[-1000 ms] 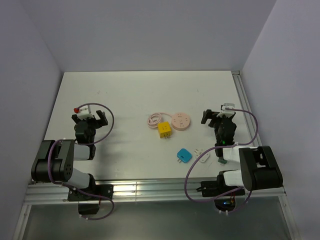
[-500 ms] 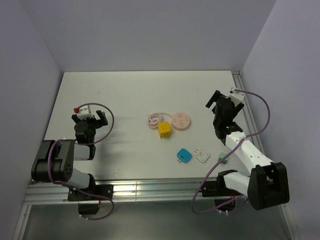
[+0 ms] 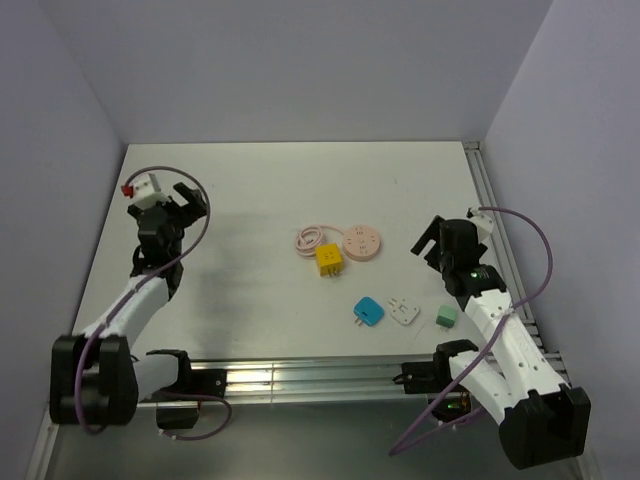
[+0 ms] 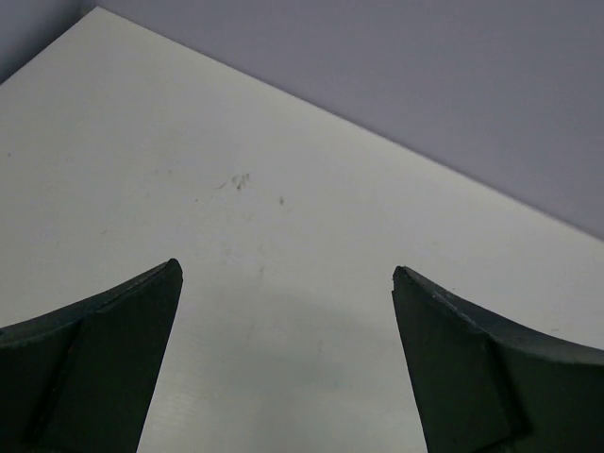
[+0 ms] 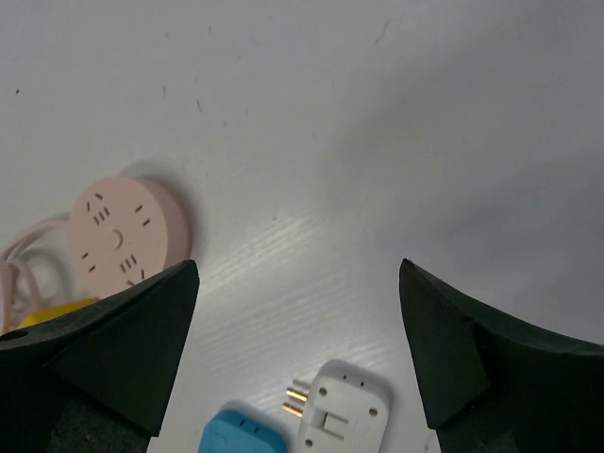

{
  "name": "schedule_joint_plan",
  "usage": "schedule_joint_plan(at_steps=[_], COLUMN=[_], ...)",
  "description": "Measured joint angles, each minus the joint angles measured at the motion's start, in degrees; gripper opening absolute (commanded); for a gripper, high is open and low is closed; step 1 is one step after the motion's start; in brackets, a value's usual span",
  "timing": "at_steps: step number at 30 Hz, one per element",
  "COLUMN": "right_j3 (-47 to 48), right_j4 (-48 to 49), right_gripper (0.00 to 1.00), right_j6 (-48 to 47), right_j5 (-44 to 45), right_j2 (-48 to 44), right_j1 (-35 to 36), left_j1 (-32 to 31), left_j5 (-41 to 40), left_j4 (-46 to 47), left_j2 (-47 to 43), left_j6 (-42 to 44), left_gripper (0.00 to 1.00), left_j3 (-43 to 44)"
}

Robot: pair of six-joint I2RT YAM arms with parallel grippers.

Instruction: Insert the plug

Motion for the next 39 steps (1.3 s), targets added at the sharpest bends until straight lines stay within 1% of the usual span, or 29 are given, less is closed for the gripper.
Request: schedule_joint_plan(at_steps=[3,4,6,8,10,12,13,16,18,19,21,23,26,28,30,33,36,38,39], right_j3=[-1.51,-2.16,-2.89,-2.91,-2.91,-2.89,-2.82,-1.86,0.48,1.84,3.23,3.15,0.83,-1.7,-3.93,-4.5,-4.37,-4.0,-3.82], right_j4=[-3.8,-5.05,-7.45,-9.27,-10.75,-12.61,-14.01,-19.45,-23.56,-25.27,-26.8,-27.93,-28.48,-28.63,-29.03,-29.62,-29.51,-29.29,-29.2], right_gripper=[0.94,0.94,0.94,0.94,0.94,0.94,0.94,0.94,0.93,0.93,0.91,0.91,0.9,0.88,0.88,0.87,0.83,0.81,0.81], right_j6=[3.17,4.55,6.99,8.61,10.36,12.46,13.68,17.53,19.61,20.41,21.57,22.69,24.37,25.51,26.27,26.6,26.4,26.18,26.12], right_j5=[-2.16,-2.23,-1.68,-1.09,-1.01,-0.85,-0.74,0.11,1.95,2.69,3.1,2.71,1.36,0.35,-0.63,-1.14,-1.22,-1.09,-1.03], right_j2=[-3.41,-4.57,-5.73,-5.31,-3.69,-1.75,-0.92,0.2,0.83,1.29,1.99,2.54,3.08,3.56,4.48,6.23,8.92,12.22,13.4], right_j1=[0.0,0.0,-0.02,-0.22,-0.7,-1.64,-2.23,-3.63,-4.44,-4.83,-5.33,-5.62,-5.9,-5.9,-5.97,-6.01,-6.01,-6.01,-6.01], left_j1=[-0.04,-0.13,-0.11,0.33,0.52,0.55,0.59,0.63,0.63,0.63,0.66,0.72,1.18,1.38,1.38,1.38,1.38,1.38,1.38], left_j5=[-0.68,-1.73,-2.82,-0.9,2.71,7.72,11.32,21.2,28.76,30.23,36.59,41.83,48.76,51.71,53.13,53.94,54.12,54.05,54.03], left_j4=[-6.86,-10.4,-16.11,-20.04,-23.45,-27.74,-30.47,-34.45,-34.38,-34.38,-33.44,-31.76,-25.59,-23.19,-23.1,-26.01,-28.72,-30.29,-30.6], left_j2=[-10.75,-16.22,-24.55,-31.71,-35.08,-35.01,-33.77,-28.55,-24.57,-23.85,-20.13,-17.09,-15.13,-15.56,-16.31,-18.05,-20.09,-22.77,-24.0], left_j6=[-7.67,-12.94,-20.9,-27.26,-31.85,-35.58,-36.39,-36.87,-37.05,-37.11,-37.38,-38.62,-41.4,-42.95,-43.15,-41.79,-40.46,-39.56,-39.26], left_gripper=[0.99,1.0,0.99,1.0,1.0,1.0,0.99,1.0,1.0,0.99,1.0,1.0,0.99,0.99,0.99,1.0,1.0,0.98,0.95], left_j3=[-1.88,-2.86,-4.66,-6.69,-7.06,-6.49,-5.75,-2.82,-2.21,-2.19,-2.16,-2.25,-4.39,-5.84,-5.86,-4.13,-0.85,1.14,1.75])
